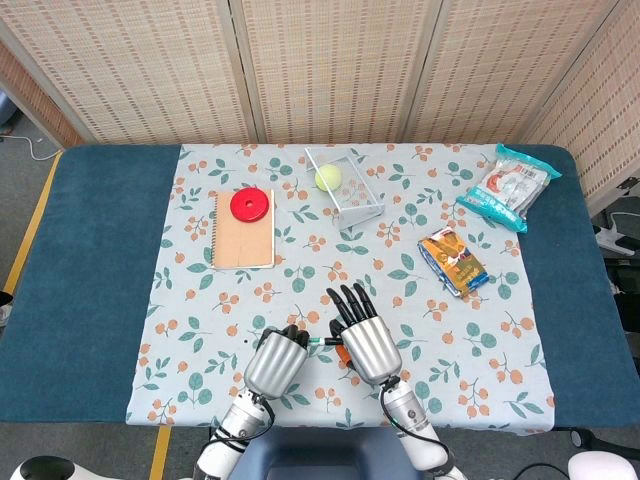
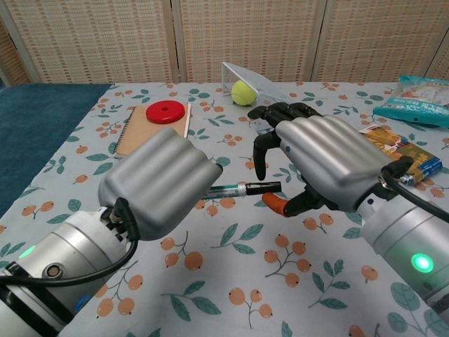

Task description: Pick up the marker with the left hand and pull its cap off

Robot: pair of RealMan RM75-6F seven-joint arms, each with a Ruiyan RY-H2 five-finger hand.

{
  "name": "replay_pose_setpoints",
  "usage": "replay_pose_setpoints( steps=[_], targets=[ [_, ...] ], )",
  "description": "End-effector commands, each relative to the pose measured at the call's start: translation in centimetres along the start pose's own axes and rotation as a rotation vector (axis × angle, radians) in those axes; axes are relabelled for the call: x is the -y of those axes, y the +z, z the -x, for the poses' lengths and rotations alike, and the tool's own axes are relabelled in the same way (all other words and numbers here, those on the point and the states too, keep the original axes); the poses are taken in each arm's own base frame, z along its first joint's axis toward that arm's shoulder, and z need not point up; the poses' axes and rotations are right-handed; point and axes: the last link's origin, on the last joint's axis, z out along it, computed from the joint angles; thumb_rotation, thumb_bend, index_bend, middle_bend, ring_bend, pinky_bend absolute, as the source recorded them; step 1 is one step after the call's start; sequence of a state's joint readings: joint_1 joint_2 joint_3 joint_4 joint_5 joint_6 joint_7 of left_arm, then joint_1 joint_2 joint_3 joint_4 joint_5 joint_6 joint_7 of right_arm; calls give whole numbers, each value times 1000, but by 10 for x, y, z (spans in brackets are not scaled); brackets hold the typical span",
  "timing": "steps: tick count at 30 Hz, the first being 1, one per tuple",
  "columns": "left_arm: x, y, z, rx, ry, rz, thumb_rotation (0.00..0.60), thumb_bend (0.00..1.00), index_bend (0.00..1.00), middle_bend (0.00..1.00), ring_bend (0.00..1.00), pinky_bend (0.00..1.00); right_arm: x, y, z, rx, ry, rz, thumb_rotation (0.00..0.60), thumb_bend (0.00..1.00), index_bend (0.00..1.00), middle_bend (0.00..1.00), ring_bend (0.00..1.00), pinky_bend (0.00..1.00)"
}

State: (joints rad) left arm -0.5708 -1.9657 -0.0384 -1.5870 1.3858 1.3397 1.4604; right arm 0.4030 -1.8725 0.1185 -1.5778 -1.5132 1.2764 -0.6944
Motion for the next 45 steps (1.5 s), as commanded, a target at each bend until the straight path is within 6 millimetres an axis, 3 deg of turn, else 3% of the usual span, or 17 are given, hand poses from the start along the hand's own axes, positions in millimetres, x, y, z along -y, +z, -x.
replay_pose_setpoints(
  steps=[1,16,29,35,45],
  targets=[
    [0,-1,-1,-1,-3,3,600,538,941,1000,864,1000,0,0,0,1,2,1,600,180,541,69,0,0],
    [-2,-5,-5,-11,-12,13,600,537,941,1000,864,1000,6,-1,0,4,15,-3,600,180,643,140,0,0],
    [-1,-5,-6,-14,-42,17,600,551,937,1000,864,1000,10,-1,2,-26,38,-5,600,239,992,358,44,0],
    [-1,-6,-4,-5,-69,34,600,554,940,1000,864,1000,9,-1,3,-49,40,-7,600,271,1000,426,107,0],
    [1,-2,-5,-26,-94,28,600,582,942,1000,865,1000,7,-7,4,-52,25,-16,600,294,1000,449,153,0]
  ],
)
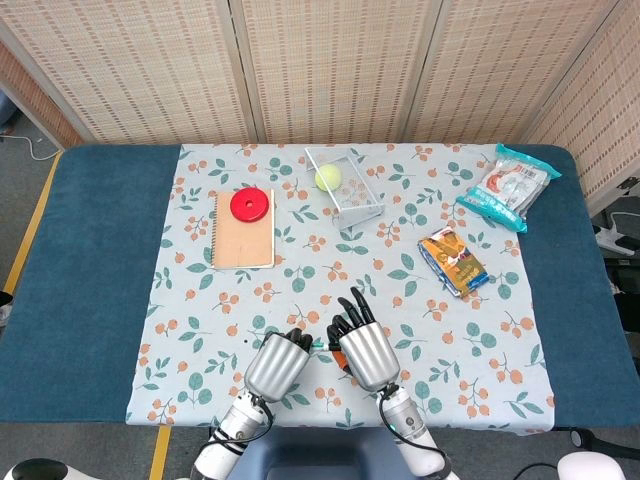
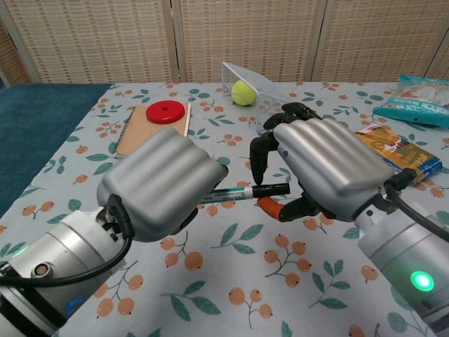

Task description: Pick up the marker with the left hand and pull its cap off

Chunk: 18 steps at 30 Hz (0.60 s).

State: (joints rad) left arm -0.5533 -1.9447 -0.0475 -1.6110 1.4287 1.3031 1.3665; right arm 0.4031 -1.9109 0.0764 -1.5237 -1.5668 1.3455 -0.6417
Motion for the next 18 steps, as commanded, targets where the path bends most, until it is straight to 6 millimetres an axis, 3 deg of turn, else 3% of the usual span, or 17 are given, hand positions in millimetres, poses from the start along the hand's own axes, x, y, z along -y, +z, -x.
replay_pose_setpoints(
  steps=[1,18],
  targets=[
    [0,-1,0,0,-3,4,600,585,942,1000,865,1000,-1,1,-1,-7,4,4,600,295,1000,449,155,0],
    [0,-3,2,18,-13,25,600,621,946,1000,868,1000,-8,-1,3,-20,-3,22,600,297,1000,450,161,0]
  ],
)
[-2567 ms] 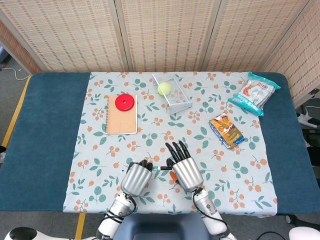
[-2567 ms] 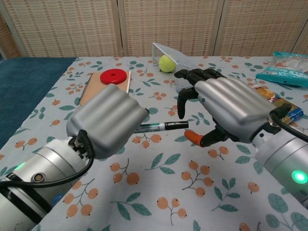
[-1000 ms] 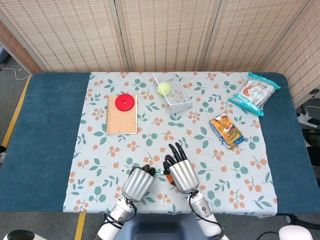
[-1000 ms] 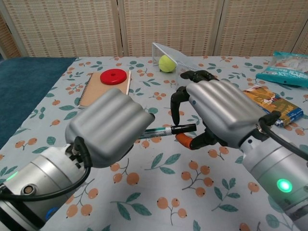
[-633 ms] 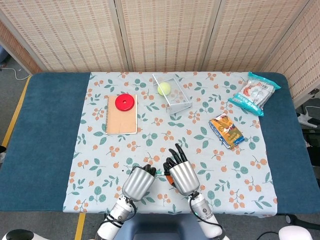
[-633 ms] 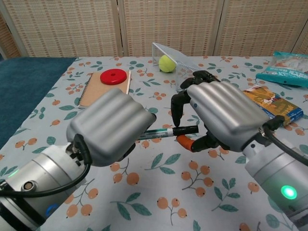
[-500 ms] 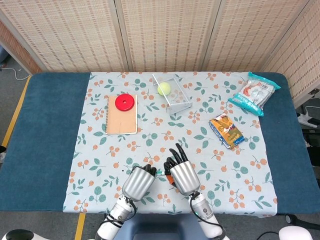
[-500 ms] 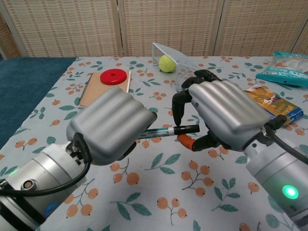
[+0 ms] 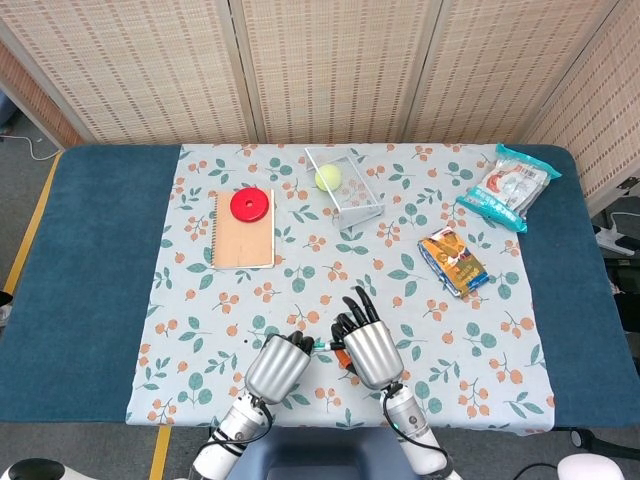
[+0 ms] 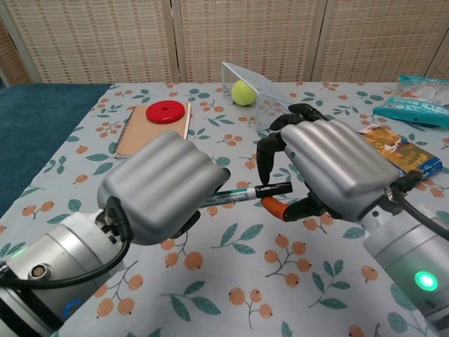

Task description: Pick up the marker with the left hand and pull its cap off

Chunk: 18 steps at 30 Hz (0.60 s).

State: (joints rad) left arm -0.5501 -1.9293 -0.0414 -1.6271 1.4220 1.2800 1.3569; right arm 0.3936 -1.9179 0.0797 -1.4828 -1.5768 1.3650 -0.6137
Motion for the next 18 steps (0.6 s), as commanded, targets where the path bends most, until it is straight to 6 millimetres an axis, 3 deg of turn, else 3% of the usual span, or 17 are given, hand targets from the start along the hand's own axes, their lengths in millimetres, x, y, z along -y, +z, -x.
replay_pose_setpoints(
  steps=[1,18],
  targets=[
    [1,0,0,3,-2,-1,600,624,946,1000,868,1000,-1,0,-1,-8,4,3,600,297,1000,450,161,0],
    [1,-2,2,40,-45,8,600,647,947,1000,874,1000,-4,-1,3,-21,12,15,600,297,1000,450,161,0]
  ],
)
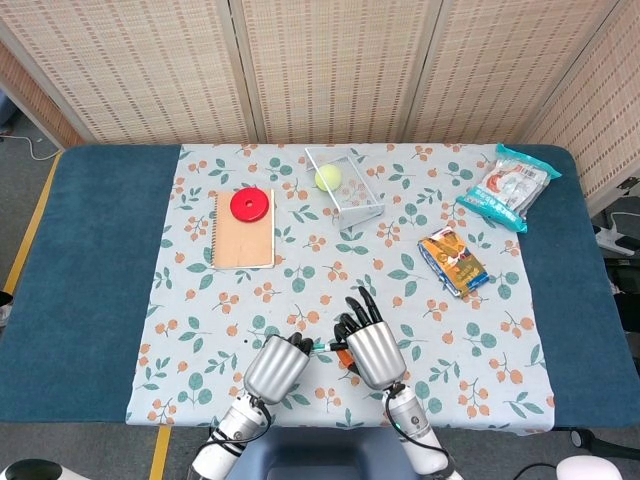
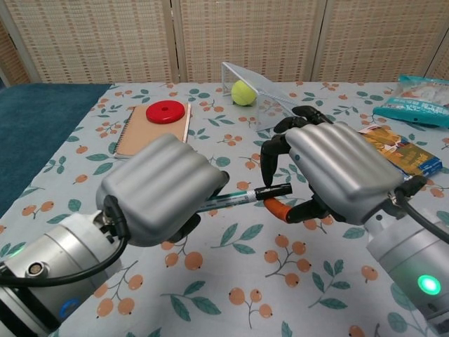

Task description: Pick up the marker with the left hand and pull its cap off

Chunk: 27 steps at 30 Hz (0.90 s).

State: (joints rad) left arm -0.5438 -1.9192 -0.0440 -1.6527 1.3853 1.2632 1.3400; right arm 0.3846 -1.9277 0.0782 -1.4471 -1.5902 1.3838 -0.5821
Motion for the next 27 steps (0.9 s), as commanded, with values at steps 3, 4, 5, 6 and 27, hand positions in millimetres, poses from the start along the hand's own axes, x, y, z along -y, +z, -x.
replay_pose_setpoints(
  steps=[3,4,5,6,27],
  targets=[
    [0,0,1,3,4,1,600,647,947,1000,874,1000,0,1,0,-11,13,6,600,297,1000,450,161,0],
    [0,0,1,3,3,1,600,648,947,1000,874,1000,0,1,-1,-17,18,5,600,297,1000,450,161,0],
    [0,1,1,1,7,-1,600,648,947,1000,874,1000,0,0,-1,-19,29,7,600,298,1000,450,161,0],
    [1,2,2,-1,15,-2,600,649,947,1000,874,1000,0,-1,-1,-9,42,7,600,298,1000,450,161,0],
    [2,6,1,-16,35,9,600,648,947,1000,874,1000,-8,-3,1,16,55,8,600,298,1000,450,170,0]
  ],
)
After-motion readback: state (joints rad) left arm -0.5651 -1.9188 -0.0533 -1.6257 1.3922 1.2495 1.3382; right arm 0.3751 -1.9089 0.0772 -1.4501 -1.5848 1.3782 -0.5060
